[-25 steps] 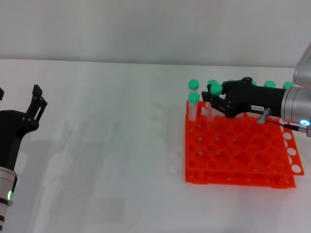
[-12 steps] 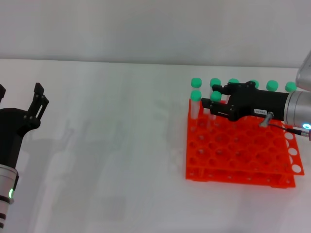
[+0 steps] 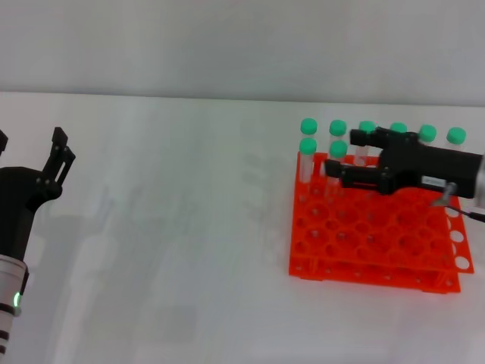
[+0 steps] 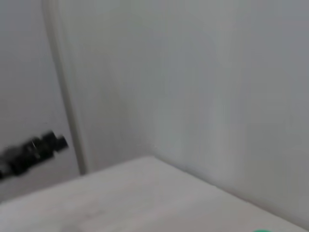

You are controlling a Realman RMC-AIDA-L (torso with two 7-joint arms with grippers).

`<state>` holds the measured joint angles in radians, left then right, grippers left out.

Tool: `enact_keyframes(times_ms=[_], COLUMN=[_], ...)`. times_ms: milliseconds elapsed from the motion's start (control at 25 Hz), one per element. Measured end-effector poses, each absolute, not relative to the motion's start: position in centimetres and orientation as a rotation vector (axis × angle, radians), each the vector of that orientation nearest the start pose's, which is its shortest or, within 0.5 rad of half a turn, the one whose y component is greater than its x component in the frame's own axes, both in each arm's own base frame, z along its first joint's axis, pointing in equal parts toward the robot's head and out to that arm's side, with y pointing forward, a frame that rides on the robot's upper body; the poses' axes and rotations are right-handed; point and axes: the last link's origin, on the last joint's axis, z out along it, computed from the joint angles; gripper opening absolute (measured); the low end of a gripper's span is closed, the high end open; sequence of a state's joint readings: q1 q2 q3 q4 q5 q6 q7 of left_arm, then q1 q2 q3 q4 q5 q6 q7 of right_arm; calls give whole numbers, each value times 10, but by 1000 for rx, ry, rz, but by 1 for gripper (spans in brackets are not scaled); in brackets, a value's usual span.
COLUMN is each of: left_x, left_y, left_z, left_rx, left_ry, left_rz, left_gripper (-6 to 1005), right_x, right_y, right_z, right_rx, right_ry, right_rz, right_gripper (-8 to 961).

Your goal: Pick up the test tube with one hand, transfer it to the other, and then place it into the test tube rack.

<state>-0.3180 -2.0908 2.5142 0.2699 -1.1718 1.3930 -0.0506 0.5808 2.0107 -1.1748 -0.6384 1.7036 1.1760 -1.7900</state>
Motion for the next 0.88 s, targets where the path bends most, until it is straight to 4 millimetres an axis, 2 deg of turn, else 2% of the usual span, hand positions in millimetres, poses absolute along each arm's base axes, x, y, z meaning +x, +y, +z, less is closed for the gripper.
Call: enact_keyframes(times_ms=[40, 200, 280, 400, 440, 480, 640, 880], left_x=[-323, -319, -318, -317, -316, -315, -311, -314], left_y=[290, 295, 296, 297, 298, 299, 301, 303], left_z=[-7, -7, -6, -6, -6, -6, -8, -5], left_rx=[-1402, -1406, -1406, -1407, -1408, -1409, -1404, -1364], left_ry=[-492, -484, -481, -478, -476, -475, -503, -595], left_rz=[-816, -827, -829, -832, -835, -839, -882, -970], left_gripper=[883, 883, 883, 884, 884, 884, 884, 884], right_x=[215, 233, 250, 284, 312, 312, 359, 374], right_y=[386, 374, 369, 359, 349, 349, 327, 320], right_z=[2, 31, 51, 74, 84, 84, 93, 91], right_rx=[-2535, -2438, -2327, -2105, -1917, -1917, -1577, -1498], right_ry=[495, 527, 531, 516, 496, 496, 506, 548], right_rz=[816, 950, 997, 1008, 983, 983, 877, 824], right_gripper=[845, 845, 845, 845, 845, 845, 845, 844])
